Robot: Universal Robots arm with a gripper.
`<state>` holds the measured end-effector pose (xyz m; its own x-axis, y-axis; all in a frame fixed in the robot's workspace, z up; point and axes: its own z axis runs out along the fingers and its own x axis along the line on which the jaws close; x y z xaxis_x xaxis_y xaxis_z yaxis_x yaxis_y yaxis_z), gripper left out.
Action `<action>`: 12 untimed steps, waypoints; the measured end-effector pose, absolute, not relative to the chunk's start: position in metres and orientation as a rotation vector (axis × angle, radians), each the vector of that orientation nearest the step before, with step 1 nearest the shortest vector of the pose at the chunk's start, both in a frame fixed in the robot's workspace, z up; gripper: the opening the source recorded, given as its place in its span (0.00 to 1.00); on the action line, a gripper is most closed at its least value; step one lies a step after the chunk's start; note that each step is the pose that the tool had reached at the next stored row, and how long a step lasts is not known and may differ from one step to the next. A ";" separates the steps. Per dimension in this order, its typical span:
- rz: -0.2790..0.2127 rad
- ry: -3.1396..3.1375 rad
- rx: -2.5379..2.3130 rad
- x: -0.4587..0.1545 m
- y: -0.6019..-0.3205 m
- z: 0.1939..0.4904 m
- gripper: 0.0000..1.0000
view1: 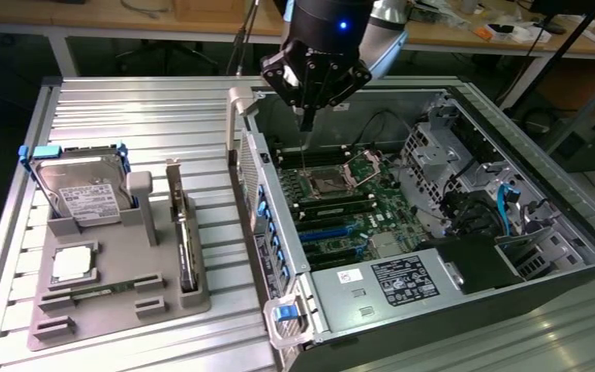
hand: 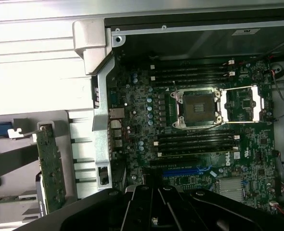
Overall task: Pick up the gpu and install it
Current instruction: 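Reach for the gpu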
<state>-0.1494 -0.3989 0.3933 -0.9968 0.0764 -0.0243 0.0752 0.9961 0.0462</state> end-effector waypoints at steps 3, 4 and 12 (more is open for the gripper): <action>0.071 3.112 0.118 -0.151 -0.399 0.393 0.11; 0.071 3.112 0.118 -0.151 -0.399 0.393 0.11; 0.071 3.112 0.118 -0.155 -0.399 0.393 0.11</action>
